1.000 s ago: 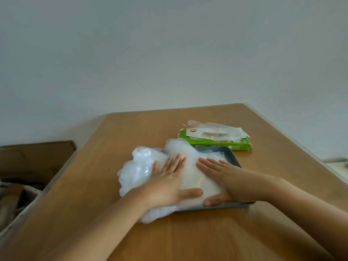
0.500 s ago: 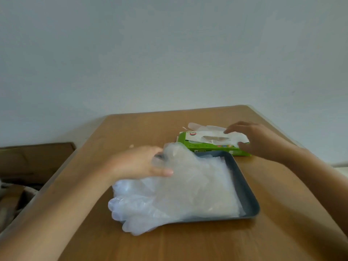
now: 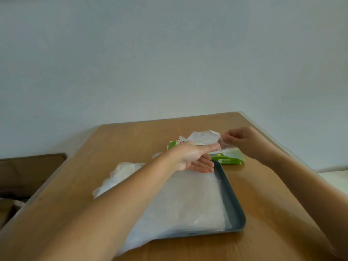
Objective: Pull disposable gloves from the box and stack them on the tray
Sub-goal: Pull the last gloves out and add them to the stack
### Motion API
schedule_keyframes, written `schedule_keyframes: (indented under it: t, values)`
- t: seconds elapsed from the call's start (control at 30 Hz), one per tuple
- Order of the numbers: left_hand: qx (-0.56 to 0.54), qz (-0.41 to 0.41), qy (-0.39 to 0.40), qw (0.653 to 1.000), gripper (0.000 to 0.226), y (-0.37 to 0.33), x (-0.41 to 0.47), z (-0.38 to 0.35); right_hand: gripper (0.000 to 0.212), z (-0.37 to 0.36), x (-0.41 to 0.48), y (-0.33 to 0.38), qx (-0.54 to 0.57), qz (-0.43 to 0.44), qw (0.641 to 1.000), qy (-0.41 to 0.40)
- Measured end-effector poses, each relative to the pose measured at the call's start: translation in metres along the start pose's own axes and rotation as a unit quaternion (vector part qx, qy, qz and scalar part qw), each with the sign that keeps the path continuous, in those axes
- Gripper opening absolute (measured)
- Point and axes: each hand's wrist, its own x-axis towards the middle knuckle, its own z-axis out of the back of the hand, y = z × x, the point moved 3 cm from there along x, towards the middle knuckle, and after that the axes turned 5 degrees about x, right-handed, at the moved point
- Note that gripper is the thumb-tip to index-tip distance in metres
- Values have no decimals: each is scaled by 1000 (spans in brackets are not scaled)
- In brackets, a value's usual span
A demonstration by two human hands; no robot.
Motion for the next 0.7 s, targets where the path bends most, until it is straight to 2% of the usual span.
schedule_keyframes:
  t: [0.1,0.2,0.27,0.33,0.57,0.63,0.7]
  values:
    - [-112,11,-5,994,64,2,9,-6,14,-1,-4,4,66,-10,997,50]
    - [-159,-16,-34,987,41,0,12,-6,10,1,-5,3,110,-18,992,64]
    - [-187,-35,-60,980,21,-1,11,-2,14,0,-5,3,119,-25,990,74]
    - [-198,-52,-87,975,10,-2,9,5,19,-1,-3,4,145,-28,985,90]
    - [-211,-100,-136,963,15,-3,-2,21,25,-3,-3,11,266,-24,962,65]
    - [-234,-103,-146,956,17,-5,-4,23,21,-4,-6,21,250,-5,967,51]
    - [-253,-116,-142,950,17,-12,-8,20,28,-7,-9,35,118,37,991,54]
